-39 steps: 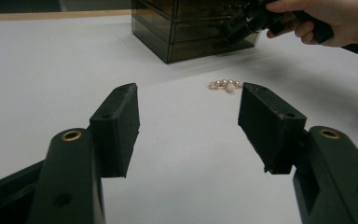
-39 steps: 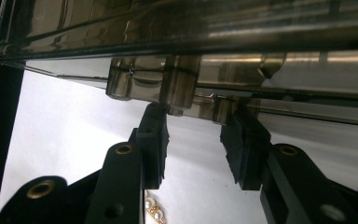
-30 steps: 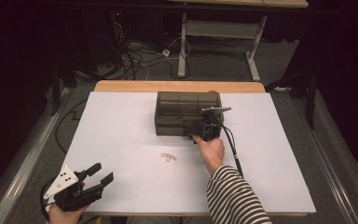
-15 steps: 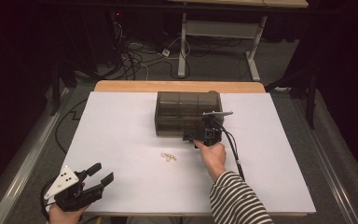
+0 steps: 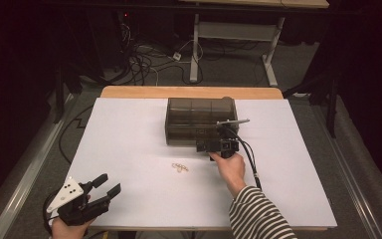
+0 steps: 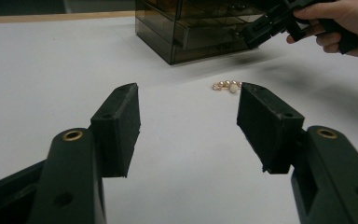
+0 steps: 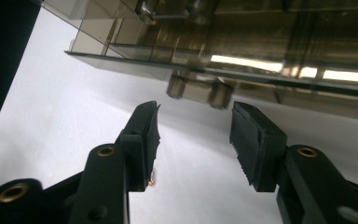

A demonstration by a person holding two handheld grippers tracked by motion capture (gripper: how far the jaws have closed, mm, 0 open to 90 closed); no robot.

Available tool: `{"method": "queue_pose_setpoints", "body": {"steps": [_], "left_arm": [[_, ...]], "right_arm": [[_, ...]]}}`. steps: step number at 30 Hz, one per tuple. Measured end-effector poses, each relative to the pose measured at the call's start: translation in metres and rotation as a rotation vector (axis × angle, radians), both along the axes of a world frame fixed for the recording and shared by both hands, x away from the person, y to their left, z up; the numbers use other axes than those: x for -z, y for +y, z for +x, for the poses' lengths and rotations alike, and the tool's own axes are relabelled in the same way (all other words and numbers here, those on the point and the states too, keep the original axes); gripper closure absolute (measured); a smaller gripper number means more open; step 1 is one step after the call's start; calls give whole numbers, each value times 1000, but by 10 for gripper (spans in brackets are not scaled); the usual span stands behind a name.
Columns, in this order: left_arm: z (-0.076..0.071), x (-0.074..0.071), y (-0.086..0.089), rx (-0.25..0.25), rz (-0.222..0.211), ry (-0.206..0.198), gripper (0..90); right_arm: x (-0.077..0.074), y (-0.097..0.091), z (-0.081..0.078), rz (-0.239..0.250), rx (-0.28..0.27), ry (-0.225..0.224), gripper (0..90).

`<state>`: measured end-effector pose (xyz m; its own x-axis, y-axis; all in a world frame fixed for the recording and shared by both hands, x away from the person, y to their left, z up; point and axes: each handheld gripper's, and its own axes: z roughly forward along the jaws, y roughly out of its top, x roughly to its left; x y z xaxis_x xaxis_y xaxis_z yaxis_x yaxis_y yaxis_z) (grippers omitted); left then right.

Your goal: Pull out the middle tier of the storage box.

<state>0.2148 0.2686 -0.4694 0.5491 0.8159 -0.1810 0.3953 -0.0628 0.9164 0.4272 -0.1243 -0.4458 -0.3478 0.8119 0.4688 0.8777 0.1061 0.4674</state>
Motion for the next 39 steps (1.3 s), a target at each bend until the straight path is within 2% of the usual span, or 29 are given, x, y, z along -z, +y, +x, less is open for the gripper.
{"method": "queue_pose_setpoints", "body": {"steps": [3, 5, 8, 11, 17, 21, 24, 28, 31, 34, 37, 39], "left_arm": [[0, 0, 0, -7, 3, -8, 385], [0, 0, 0, -10, 4, -9, 390], [0, 0, 0, -12, -6, -1, 391], [1, 1, -1, -15, 2, 2, 391], [2, 2, -2, -27, 12, 8, 398], [3, 1, -3, -29, 9, 15, 402], [4, 0, -6, -29, 24, 5, 401], [9, 0, -10, -26, 38, 3, 401], [16, -1, -15, -24, 37, 14, 402], [21, -4, -22, -30, 51, 4, 402], [25, -8, -29, -14, 74, -4, 402], [31, -10, -35, 5, 75, 6, 403]], "right_arm": [[-1, -6, -4, -9, -15, -26, 514], [-1, -11, -7, -10, -40, -54, 514], [-2, -18, -13, -41, -70, -96, 514], [-3, -27, -21, -49, -92, -138, 510], [-5, -44, -40, -95, -131, -249, 500], [-8, -61, -55, -86, -135, -310, 478], [-8, -77, -66, -74, -142, -376, 460], [-4, -97, -79, -102, -143, -448, 455], [-4, -110, -83, -108, -148, -468, 462], [-6, -120, -87, -108, -140, -503, 475], [-6, -127, -85, -97, -133, -499, 492], [-6, -130, -83, -87, -125, -502, 501]]}}
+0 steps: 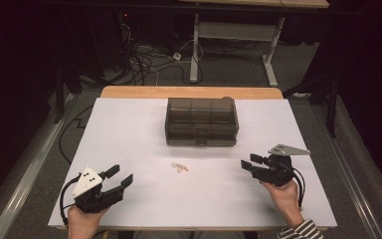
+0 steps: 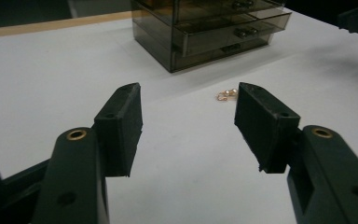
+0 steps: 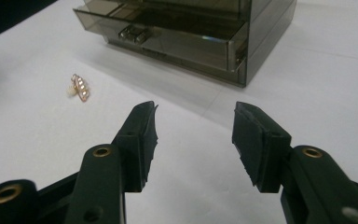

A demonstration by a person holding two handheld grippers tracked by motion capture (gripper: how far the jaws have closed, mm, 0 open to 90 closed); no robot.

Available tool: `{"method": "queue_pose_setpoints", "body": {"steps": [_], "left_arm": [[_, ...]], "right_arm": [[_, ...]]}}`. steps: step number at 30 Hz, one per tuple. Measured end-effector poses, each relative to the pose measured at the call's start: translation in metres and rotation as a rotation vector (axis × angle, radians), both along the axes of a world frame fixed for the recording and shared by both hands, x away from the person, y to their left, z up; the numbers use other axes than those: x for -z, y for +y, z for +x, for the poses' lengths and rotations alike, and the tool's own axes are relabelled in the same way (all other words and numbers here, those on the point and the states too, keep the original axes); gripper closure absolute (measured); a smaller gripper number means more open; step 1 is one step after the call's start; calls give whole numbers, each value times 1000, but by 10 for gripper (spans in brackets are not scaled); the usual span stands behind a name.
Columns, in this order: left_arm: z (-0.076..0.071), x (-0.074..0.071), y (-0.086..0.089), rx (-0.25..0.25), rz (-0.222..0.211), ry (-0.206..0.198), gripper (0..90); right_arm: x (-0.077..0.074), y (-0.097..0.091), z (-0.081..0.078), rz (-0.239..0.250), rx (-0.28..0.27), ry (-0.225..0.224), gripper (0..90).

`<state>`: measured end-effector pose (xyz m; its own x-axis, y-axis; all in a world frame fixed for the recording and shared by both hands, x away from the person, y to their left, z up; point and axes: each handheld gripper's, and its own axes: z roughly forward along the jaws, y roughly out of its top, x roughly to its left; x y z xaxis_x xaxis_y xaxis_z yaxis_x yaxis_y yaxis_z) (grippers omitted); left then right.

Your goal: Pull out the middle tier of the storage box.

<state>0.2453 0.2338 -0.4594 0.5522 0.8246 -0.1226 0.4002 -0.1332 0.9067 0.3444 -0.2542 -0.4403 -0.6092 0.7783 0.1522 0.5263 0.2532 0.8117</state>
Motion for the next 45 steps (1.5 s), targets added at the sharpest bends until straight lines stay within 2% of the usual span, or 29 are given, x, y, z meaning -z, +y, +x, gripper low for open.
{"method": "queue_pose_setpoints", "body": {"steps": [2, 6, 12, 15, 23, 24, 25, 26, 30, 32, 34, 37, 42, 45], "left_arm": [[6, -1, -7, 13, 1, 1, 403], [22, -3, -21, 42, 4, 13, 402], [43, -4, -40, 61, 20, 24, 399], [54, -4, -46, 65, 17, 36, 400], [85, -7, -61, 66, 47, 66, 406], [86, -7, -68, 44, -28, 97, 406], [91, -8, -68, 50, 0, 94, 406], [97, -9, -66, 63, 56, 83, 406], [111, -11, -73, 63, 106, 114, 421], [116, -12, -76, 70, 137, 126, 433], [121, -13, -80, 73, 168, 140, 442], [128, -13, -83, 81, 182, 161, 455], [140, -13, -90, 89, 255, 192, 474], [146, -11, -93, 93, 263, 227, 509]], "right_arm": [[-1, -1, 3, 10, 2, -3, 501], [-4, 3, 8, -3, -17, -14, 504], [-5, 13, 18, -62, -35, -22, 551], [-6, 13, 23, -54, -34, -15, 558], [-5, 8, 34, -33, -19, 8, 592], [-5, 7, 35, -33, -15, 15, 600], [-4, 6, 37, -32, -11, 18, 608], [-4, 6, 38, -33, -8, 21, 617], [-3, 9, 45, -55, -11, 12, 655], [-4, 12, 50, -64, -27, 21, 655], [-3, 15, 52, -86, -32, 10, 655], [-3, 20, 55, -100, -40, 7, 664], [-1, 23, 64, -123, -38, 7, 680], [1, 25, 68, -138, -43, -6, 703]]}}
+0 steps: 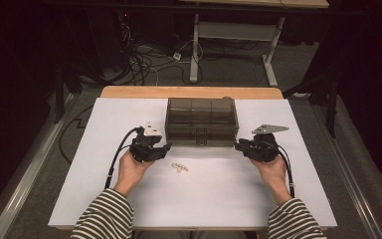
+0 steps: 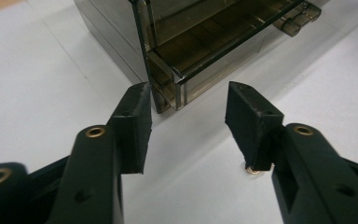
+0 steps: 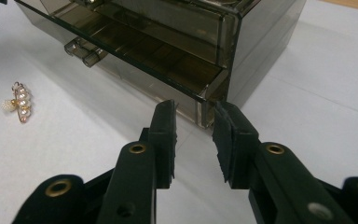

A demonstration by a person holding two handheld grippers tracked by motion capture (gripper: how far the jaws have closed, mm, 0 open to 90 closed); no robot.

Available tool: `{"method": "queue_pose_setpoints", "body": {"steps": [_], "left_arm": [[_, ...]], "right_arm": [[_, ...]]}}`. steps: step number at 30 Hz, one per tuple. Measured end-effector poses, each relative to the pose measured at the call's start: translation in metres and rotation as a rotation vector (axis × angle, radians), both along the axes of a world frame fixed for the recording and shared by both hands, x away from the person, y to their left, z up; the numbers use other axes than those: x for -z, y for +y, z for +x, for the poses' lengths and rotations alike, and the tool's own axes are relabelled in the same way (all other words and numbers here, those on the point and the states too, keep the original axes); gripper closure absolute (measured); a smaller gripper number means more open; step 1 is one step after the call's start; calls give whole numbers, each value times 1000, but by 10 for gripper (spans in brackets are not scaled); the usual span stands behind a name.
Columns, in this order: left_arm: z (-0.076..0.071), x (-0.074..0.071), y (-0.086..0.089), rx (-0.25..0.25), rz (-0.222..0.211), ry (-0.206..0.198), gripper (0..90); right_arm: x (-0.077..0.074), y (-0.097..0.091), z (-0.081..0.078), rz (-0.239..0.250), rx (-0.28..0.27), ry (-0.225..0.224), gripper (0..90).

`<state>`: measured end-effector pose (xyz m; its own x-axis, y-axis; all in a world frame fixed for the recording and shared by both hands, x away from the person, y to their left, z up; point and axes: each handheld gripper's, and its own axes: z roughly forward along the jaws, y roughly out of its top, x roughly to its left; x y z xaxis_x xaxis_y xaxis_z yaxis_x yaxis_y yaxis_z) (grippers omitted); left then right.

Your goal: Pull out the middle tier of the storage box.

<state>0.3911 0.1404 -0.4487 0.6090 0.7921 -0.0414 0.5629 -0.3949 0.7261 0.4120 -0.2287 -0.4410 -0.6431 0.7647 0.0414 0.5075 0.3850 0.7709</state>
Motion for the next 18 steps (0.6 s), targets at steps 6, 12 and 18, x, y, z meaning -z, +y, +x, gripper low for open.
{"method": "queue_pose_setpoints", "body": {"steps": [6, 12, 18], "left_arm": [[9, 3, -4, -7, 1, 49, 591], [11, 6, -7, 15, 1, 66, 650], [11, 8, -8, 18, 4, 68, 660]], "right_arm": [[3, 4, 4, -20, -10, 14, 746], [5, 2, 5, -18, -12, 20, 779], [5, 3, 5, -22, -23, 22, 787]]}}
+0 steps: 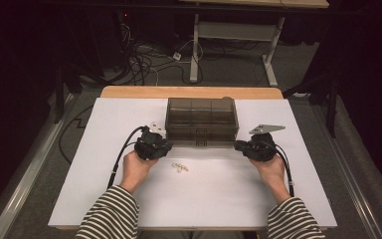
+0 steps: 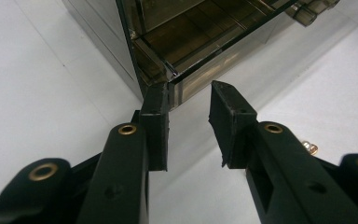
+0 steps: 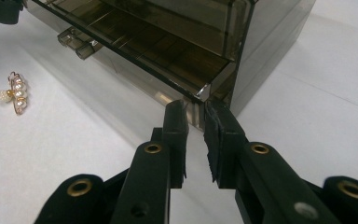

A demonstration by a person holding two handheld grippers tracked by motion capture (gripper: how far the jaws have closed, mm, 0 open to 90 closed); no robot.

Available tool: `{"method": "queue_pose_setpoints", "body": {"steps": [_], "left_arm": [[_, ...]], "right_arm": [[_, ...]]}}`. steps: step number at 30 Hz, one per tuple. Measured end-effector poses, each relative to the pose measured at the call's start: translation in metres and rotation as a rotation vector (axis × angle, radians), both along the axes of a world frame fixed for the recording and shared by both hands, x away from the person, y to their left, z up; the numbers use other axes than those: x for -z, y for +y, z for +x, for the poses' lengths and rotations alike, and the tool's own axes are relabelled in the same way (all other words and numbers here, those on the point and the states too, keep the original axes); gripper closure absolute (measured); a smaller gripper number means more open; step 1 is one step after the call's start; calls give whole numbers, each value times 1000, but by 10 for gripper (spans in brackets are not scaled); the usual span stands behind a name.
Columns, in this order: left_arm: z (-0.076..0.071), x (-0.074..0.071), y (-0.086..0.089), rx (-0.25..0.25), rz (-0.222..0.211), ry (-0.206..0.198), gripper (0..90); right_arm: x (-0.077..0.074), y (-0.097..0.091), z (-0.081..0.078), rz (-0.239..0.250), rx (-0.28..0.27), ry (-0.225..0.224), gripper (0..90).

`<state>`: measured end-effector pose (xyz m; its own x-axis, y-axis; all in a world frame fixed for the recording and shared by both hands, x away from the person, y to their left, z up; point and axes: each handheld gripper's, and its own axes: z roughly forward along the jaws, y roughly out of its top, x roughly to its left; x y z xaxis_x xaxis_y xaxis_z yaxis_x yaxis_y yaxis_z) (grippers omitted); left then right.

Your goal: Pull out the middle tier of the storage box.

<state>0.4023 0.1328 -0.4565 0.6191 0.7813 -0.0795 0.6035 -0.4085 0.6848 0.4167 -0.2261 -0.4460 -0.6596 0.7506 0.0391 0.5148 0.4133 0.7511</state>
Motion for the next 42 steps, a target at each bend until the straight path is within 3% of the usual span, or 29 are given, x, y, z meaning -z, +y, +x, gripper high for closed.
{"method": "queue_pose_setpoints", "body": {"steps": [14, 15, 16, 17, 18, 20, 21, 24, 25, 28, 33, 34, 42], "left_arm": [[-10, 0, 0, 22, 11, 16, 669], [-11, 0, 0, 22, 5, 17, 669], [-16, 2, -4, -26, -72, 45, 673], [-16, 3, -4, -25, -76, 39, 674], [-13, 1, 2, 25, -8, 28, 674], [-15, 2, 2, 26, -13, 32, 674], [-17, 3, 1, 8, -45, 43, 675], [-20, 4, 1, 9, -47, 40, 680], [-20, 4, 3, 34, -17, 37, 680], [-24, 5, 2, 15, -54, 42, 680], [-27, 6, 4, 31, -43, 49, 686], [-27, 6, 5, 48, -24, 47, 686], [-30, 7, 6, 54, -27, 46, 686]], "right_arm": [[0, 0, -9, -18, -9, 7, 783], [0, 0, -10, -18, -8, 9, 783], [0, 0, -11, -20, -9, 10, 783], [0, 0, -12, -17, -15, 10, 783], [0, 0, -14, -16, -13, 12, 783], [0, -1, -16, -15, -18, 15, 784], [1, -1, -17, -19, -21, 13, 784], [0, 0, -20, -32, -27, 16, 783], [1, -1, -21, -32, -32, 13, 782], [0, -1, -24, -33, -31, 20, 782], [2, 0, -30, -42, -38, 20, 782], [2, 0, -30, -46, -38, 20, 782], [4, -1, -35, -44, -28, 26, 783]]}}
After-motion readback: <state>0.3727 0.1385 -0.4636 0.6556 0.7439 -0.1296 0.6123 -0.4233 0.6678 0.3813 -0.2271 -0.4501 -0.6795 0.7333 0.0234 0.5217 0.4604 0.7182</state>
